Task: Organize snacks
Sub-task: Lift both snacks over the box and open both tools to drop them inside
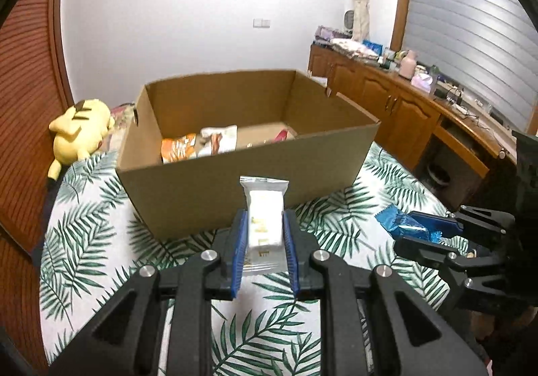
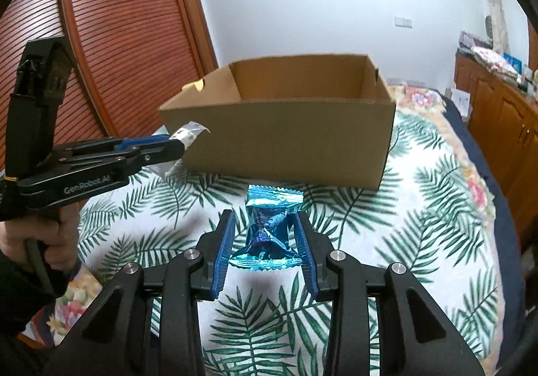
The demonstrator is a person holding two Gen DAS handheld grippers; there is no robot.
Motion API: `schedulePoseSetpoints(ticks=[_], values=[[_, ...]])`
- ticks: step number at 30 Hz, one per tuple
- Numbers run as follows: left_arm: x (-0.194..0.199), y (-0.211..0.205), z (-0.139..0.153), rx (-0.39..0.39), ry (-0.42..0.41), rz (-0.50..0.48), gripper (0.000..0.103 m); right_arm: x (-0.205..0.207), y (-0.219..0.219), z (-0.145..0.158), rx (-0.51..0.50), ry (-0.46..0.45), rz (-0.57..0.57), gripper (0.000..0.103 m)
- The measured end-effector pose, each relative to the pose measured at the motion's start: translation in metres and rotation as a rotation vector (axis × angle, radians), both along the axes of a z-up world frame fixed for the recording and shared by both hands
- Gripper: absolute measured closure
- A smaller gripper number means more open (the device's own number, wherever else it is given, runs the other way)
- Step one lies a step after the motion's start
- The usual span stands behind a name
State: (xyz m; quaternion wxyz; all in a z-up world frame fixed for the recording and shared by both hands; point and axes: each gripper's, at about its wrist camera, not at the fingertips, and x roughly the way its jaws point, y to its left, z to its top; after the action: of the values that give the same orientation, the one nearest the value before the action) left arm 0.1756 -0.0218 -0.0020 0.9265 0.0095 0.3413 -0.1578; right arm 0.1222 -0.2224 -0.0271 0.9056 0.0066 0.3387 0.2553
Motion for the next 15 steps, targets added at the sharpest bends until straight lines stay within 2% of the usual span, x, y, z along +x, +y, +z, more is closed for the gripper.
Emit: schedulePoseSetpoints(ticks=[15], values=[[0.004, 0.005, 0.045, -0.032, -0.104, -0.004, 0.084, 0.003, -0.004, 0.052, 0.000, -0.123, 0.004, 0.067]])
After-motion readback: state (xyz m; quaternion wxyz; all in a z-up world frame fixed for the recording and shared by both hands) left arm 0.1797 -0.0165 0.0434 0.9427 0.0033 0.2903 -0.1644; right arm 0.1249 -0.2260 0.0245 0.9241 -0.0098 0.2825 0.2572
